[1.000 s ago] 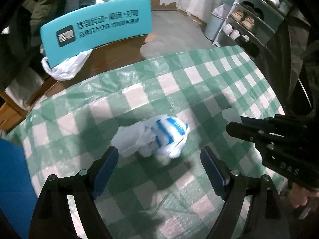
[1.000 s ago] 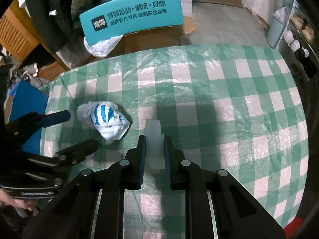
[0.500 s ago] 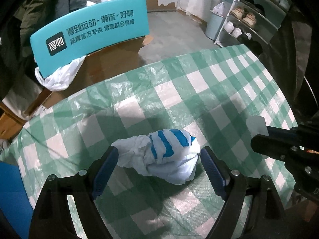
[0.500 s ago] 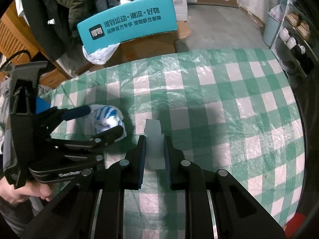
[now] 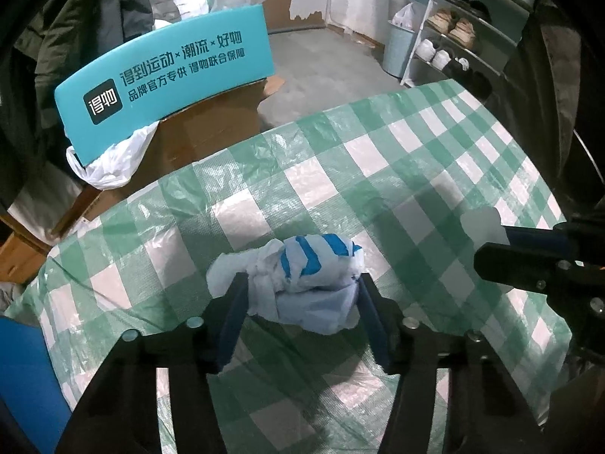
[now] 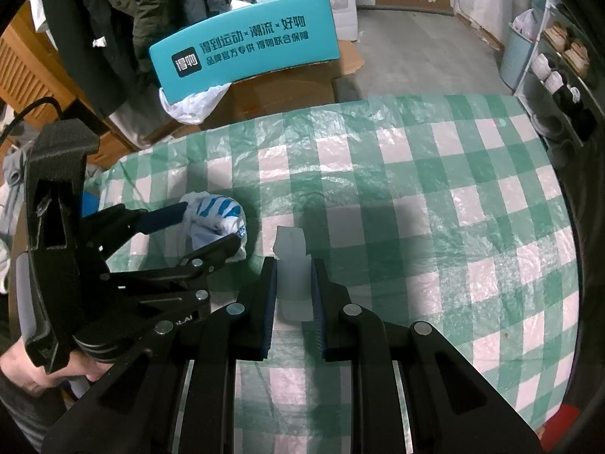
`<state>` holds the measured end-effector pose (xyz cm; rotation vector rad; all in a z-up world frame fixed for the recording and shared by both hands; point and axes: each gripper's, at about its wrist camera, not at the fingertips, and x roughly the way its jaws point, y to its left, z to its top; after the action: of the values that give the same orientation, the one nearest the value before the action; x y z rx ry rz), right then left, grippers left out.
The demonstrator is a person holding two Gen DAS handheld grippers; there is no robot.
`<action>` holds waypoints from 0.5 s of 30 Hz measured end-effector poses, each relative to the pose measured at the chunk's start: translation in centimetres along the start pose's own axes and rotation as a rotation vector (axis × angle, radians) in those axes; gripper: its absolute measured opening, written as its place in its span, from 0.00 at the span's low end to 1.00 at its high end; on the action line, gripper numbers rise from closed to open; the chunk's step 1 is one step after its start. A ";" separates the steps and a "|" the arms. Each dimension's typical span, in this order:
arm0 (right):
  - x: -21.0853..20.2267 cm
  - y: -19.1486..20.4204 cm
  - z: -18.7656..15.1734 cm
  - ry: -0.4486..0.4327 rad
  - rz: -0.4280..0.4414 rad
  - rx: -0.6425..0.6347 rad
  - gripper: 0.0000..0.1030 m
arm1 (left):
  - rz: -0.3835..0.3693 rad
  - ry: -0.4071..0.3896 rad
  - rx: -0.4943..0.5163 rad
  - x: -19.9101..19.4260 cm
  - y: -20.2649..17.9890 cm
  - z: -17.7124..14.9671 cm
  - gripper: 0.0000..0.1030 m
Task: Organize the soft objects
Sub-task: 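Grasp the white-and-blue sock bundle with the left tool while the right tool grips the plastic piece, then carry the sock bundle with the left tool while the right tool carries the plastic piece to the shoebox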
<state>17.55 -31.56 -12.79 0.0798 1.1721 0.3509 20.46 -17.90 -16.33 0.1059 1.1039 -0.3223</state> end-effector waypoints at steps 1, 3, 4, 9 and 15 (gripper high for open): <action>-0.1 0.0 0.0 -0.002 0.000 0.000 0.16 | -0.005 -0.001 -0.008 -0.2 0.1 0.0 0.54; -0.3 0.0 0.0 -0.006 0.001 0.000 0.16 | -0.011 -0.006 -0.020 -0.5 0.2 -0.1 0.53; -0.4 0.0 0.0 -0.007 0.000 0.000 0.16 | -0.010 -0.009 -0.024 -0.7 0.3 -0.1 0.53; -0.9 0.2 0.0 -0.016 -0.001 -0.006 0.16 | -0.024 -0.026 -0.037 -2.4 0.4 -0.4 0.52; -1.9 0.9 0.0 -0.031 0.003 -0.018 0.16 | -0.018 -0.048 -0.042 -4.8 0.5 -0.9 0.52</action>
<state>16.68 -31.34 -10.90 0.0707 1.1385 0.3617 17.87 -16.27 -12.45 0.0503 1.0639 -0.3158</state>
